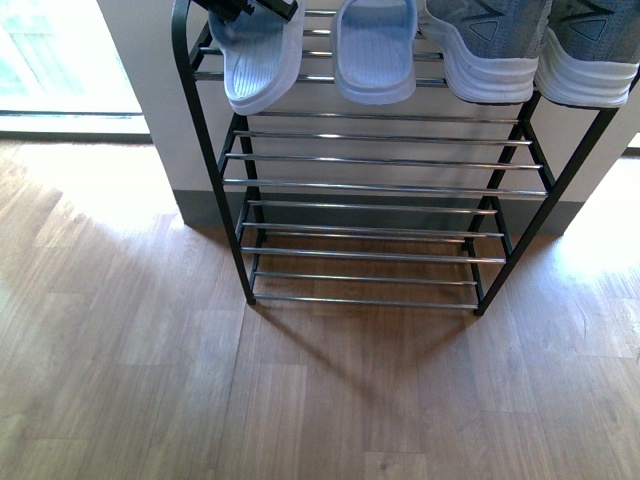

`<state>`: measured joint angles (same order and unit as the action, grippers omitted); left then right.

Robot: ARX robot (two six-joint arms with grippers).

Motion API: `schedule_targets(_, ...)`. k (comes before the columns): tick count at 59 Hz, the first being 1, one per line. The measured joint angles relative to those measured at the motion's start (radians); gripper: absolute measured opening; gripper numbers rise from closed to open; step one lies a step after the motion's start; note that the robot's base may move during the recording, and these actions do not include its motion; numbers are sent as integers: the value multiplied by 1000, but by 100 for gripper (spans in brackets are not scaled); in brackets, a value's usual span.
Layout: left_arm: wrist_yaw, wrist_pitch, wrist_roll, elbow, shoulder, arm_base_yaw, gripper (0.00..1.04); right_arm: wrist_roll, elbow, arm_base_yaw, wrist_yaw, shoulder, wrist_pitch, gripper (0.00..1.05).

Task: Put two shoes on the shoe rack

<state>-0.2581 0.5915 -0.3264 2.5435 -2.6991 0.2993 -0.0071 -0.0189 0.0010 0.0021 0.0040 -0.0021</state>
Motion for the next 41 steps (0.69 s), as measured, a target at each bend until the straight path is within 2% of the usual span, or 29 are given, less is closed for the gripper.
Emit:
schedule_targets(2, 3, 1, 0, 16, -7, 2, 3, 0, 0, 0, 0, 0, 0, 96)
schedule_targets(16, 66, -8, 28, 21, 3, 18, 41, 0, 0, 0, 0, 0, 0, 96)
schedule_targets(23, 124, -103, 94, -203, 160, 19, 69, 0, 0, 0, 0, 0, 0, 96)
schedule_targets(29, 122, -207, 137, -390, 322, 10, 87, 0, 0, 0, 0, 0, 0, 96)
schedule_targets(32, 90, -282, 158, -493, 414, 3, 95, 0, 0, 0, 0, 0, 0, 96)
schedule_targets(35, 70, -342, 179, -579, 489, -6, 97, 0, 0, 0, 0, 0, 0, 96)
schedule_targets(37, 50, -429, 214, -689, 578, -19, 94, 0, 0, 0, 0, 0, 0, 96)
schedule_targets(41, 19, -804, 272, -933, 712, -45, 80, 0, 0, 0, 0, 0, 0, 96)
